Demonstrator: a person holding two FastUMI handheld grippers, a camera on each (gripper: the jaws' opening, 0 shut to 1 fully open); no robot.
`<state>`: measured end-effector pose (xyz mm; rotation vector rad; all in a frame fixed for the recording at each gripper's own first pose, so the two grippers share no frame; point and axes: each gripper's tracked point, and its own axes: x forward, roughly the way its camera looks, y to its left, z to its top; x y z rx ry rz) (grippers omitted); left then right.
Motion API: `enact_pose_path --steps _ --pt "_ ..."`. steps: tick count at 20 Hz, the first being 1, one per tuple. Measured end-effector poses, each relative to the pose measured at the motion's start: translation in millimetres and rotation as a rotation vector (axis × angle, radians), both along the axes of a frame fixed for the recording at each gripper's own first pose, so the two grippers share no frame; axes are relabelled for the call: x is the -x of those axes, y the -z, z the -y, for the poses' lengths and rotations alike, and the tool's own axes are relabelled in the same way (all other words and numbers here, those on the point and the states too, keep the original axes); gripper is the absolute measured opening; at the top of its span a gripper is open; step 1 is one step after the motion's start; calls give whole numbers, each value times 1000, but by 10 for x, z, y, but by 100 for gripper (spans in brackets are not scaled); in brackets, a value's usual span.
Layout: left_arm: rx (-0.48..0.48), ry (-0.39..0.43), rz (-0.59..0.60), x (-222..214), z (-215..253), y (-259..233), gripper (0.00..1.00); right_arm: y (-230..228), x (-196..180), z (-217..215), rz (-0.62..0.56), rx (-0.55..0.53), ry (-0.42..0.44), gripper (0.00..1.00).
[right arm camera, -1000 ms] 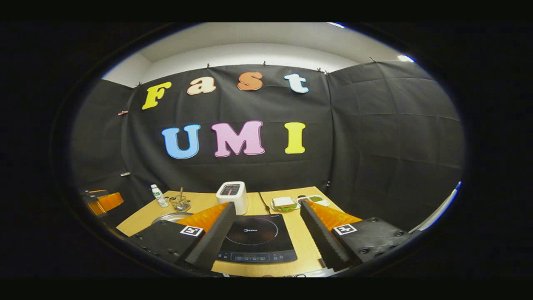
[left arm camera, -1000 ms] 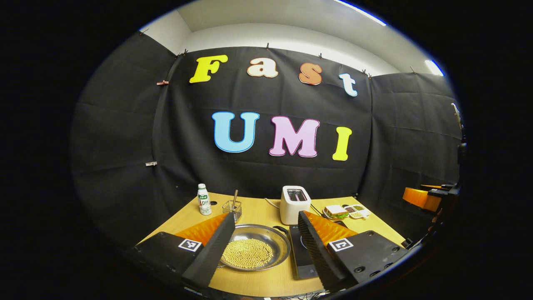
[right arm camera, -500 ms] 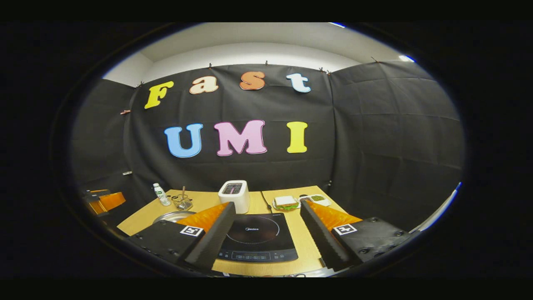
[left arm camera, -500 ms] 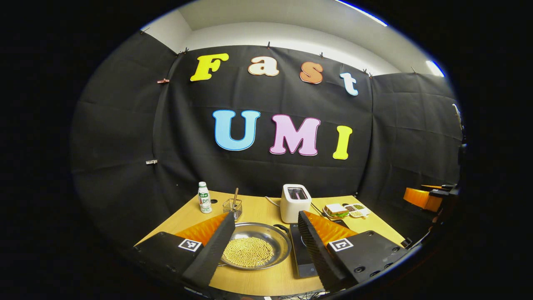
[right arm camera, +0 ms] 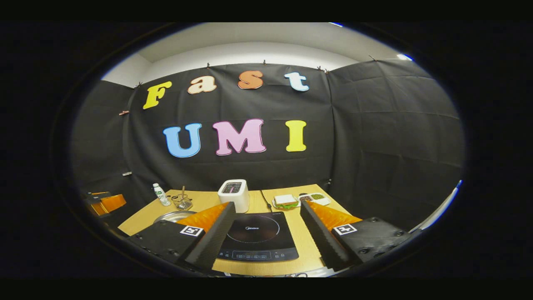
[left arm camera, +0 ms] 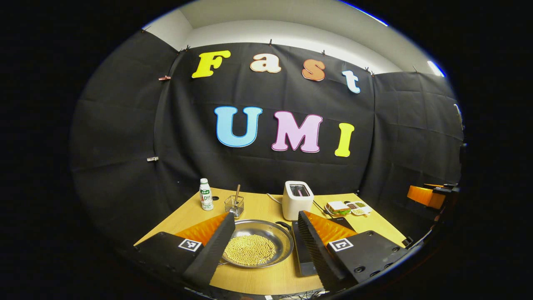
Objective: First push the handle of the pot to place it horizontally, then grasp the pot with both hands and set it on the induction cooktop.
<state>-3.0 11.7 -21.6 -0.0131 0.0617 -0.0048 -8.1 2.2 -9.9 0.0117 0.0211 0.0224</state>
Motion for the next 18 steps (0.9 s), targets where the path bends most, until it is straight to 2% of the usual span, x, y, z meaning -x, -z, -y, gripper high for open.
enact_pose_path --steps 6,9,11,12,18 --pt "-8 15 -27 -90 -81 37 95 -18 -21 -17 7 -4 -1 97" --pt "-45 31 -38 -180 -173 51 86 -14 -35 13 9 -8 9 97" --pt "-78 79 -72 -257 -158 176 78 37 -49 67 -2 -12 22 97" --pt "-93 93 -96 -282 -184 263 67 57 -54 85 -7 -18 25 97" --pt "-118 126 -256 -387 -301 967 28 197 -80 180 -61 -59 44 99"
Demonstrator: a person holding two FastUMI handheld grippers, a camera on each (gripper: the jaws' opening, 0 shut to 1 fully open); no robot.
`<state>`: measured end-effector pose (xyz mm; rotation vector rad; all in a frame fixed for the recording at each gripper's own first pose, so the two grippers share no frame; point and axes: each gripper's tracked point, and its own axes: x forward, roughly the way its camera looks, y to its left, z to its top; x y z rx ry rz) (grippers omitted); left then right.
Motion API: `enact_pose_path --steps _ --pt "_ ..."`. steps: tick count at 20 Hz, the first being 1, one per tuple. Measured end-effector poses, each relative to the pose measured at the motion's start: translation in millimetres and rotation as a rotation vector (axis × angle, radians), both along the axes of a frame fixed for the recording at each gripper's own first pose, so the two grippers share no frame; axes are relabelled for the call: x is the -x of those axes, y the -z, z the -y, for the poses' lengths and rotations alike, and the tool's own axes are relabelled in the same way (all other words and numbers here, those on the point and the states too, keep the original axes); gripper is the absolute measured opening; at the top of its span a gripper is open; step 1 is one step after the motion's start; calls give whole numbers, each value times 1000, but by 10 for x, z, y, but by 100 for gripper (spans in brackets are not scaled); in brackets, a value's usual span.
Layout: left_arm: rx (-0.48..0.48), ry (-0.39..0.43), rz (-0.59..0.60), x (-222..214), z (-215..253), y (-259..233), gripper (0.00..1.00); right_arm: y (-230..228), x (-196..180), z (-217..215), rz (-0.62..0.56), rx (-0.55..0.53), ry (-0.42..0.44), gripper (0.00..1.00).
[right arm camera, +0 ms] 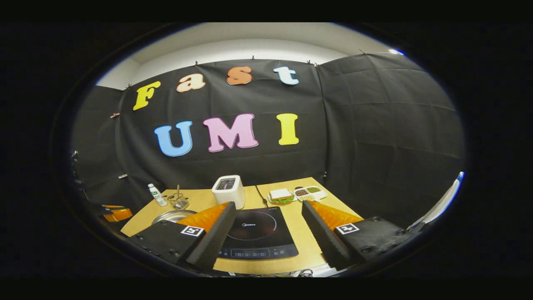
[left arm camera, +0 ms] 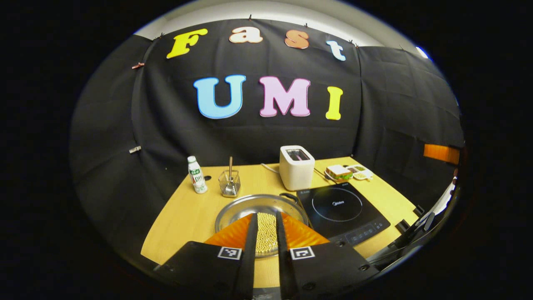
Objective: First push the handle of the pot to place it horizontally, then grasp the pot with both hands and set it on the induction cooktop.
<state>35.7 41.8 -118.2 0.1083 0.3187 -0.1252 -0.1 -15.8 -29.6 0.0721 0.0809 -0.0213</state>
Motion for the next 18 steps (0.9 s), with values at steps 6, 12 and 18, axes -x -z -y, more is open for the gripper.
enact_pose_path --steps 6,12,18 --pt "65 -25 -191 61 -90 837 5 74 -51 -48 -38 17 -4 99" --pt "75 4 -359 75 -192 1530 5 195 -80 -321 -114 15 -55 99" --pt "88 15 -476 -34 -362 1894 5 226 -159 -494 -137 45 -91 99"
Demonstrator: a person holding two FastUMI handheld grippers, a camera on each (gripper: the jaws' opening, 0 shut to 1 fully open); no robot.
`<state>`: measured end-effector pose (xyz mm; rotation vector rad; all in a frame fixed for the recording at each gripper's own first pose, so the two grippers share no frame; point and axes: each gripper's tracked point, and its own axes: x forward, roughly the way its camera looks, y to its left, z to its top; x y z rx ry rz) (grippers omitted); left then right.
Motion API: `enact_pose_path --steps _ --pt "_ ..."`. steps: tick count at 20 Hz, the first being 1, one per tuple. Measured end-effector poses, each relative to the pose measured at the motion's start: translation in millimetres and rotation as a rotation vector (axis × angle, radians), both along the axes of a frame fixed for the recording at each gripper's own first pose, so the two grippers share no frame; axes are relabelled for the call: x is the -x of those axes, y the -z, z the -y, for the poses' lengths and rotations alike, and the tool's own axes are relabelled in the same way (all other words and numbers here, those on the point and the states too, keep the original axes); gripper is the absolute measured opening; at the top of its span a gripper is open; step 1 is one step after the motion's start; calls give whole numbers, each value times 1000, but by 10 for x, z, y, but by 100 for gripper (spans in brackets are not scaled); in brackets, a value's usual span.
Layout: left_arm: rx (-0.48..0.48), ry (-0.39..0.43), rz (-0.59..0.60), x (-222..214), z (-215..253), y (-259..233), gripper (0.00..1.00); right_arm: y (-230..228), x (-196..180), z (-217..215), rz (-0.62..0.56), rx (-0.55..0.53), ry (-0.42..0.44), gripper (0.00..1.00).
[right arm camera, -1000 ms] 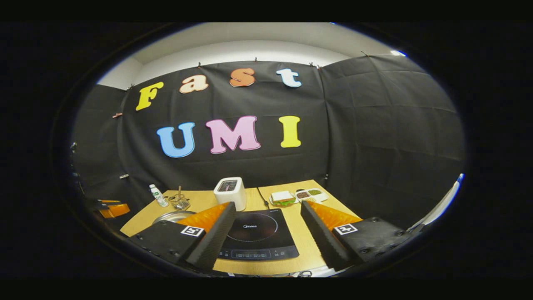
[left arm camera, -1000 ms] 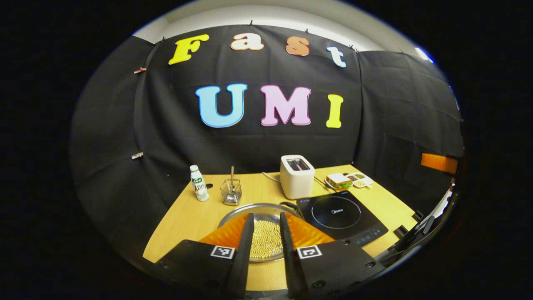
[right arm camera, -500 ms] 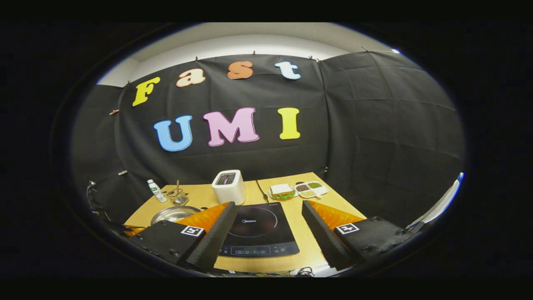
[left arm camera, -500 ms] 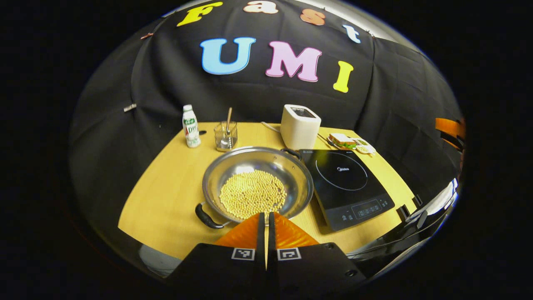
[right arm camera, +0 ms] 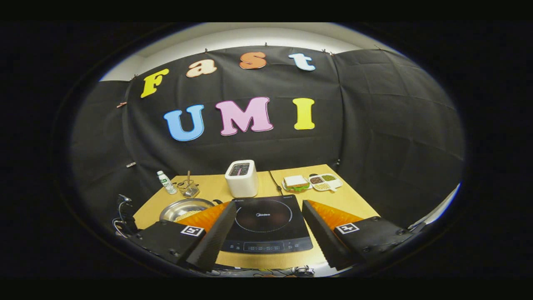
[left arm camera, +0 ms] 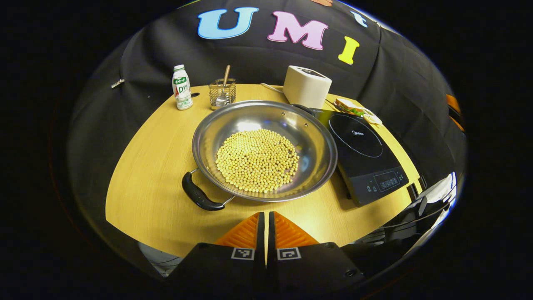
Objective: First push the handle of the pot to place it horizontally, then grasp the pot with both hands and set it on the induction cooktop.
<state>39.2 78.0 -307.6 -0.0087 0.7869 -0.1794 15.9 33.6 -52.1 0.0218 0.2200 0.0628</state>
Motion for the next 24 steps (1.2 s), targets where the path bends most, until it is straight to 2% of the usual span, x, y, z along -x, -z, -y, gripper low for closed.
enact_pose_path --steps 4,12,20,24 --pt "55 -10 -73 -101 -34 78 5 -9 -69 50 -12 -14 0 99" --pt "27 -113 -178 -268 -301 117 5 30 -441 281 -8 -33 -24 99" --pt "-141 -191 -285 -362 -440 171 5 335 -699 403 -42 -47 -152 99" --pt "-160 -250 -297 -445 -536 157 5 372 -743 525 -52 -50 -167 99"
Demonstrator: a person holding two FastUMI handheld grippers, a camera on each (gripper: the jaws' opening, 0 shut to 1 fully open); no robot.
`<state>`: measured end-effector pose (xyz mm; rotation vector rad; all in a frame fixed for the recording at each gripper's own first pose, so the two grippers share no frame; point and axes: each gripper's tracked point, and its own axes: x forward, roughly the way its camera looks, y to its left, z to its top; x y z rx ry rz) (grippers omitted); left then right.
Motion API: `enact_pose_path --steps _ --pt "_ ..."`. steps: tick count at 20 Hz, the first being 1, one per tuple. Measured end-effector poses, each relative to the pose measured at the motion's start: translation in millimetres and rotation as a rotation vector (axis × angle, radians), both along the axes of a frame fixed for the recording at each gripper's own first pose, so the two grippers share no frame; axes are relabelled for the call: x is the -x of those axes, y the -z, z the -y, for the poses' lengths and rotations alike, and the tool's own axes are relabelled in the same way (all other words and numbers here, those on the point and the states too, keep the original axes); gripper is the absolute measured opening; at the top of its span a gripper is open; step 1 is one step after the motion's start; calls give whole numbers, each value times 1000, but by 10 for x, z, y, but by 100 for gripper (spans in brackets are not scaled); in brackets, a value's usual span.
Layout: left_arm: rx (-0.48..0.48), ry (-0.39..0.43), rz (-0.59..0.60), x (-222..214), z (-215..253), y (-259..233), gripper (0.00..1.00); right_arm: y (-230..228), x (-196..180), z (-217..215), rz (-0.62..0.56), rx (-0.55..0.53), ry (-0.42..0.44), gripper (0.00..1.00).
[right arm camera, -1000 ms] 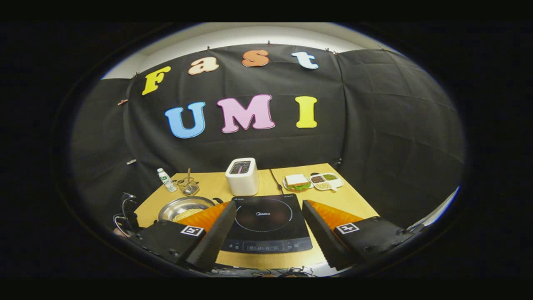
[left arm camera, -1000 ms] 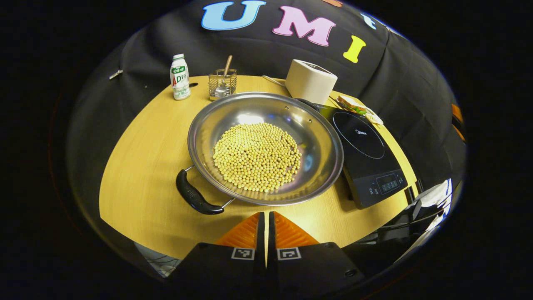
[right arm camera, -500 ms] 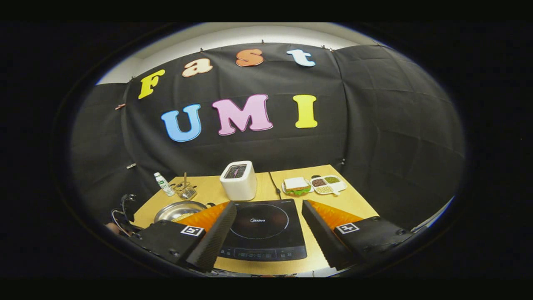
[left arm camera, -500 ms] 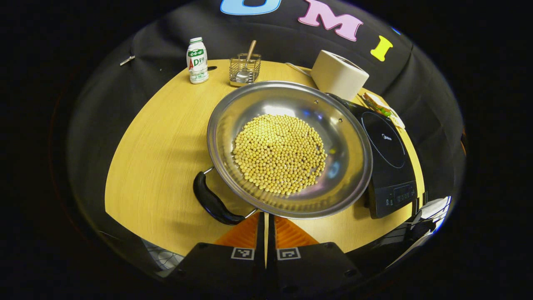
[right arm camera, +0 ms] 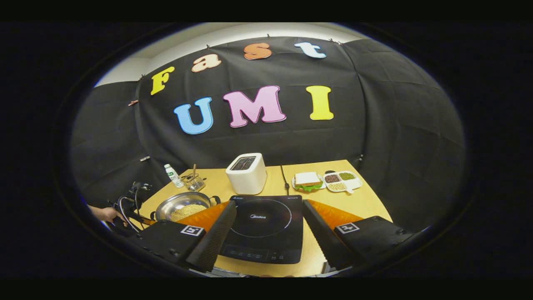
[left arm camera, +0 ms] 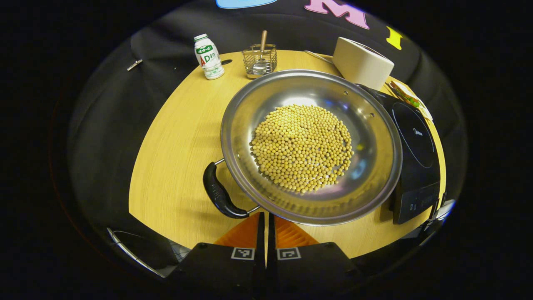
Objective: First push the handle of the pot to place it horizontally, then grasp the pot with both hands and set it on the induction cooktop.
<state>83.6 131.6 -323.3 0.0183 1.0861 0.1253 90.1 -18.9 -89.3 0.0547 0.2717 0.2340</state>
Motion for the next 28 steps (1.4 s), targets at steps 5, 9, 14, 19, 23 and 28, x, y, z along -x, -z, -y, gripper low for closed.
enact_pose_path --steps 5,9,14,19,23,28 --pt "4 -18 3 -41 -93 -7 5 53 -31 33 -25 -3 36 99" --pt "22 -18 16 -155 -283 -20 5 43 -15 -91 -21 16 76 99" --pt "73 17 44 -336 -486 -20 5 55 55 -364 -21 46 135 99" --pt "102 49 56 -561 -713 -43 7 70 160 -634 -18 70 195 99" --pt "96 109 60 -792 -855 -77 5 177 226 -790 -39 87 236 99" --pt "119 136 70 -1061 -1002 -71 5 298 206 -1016 -63 78 275 99"
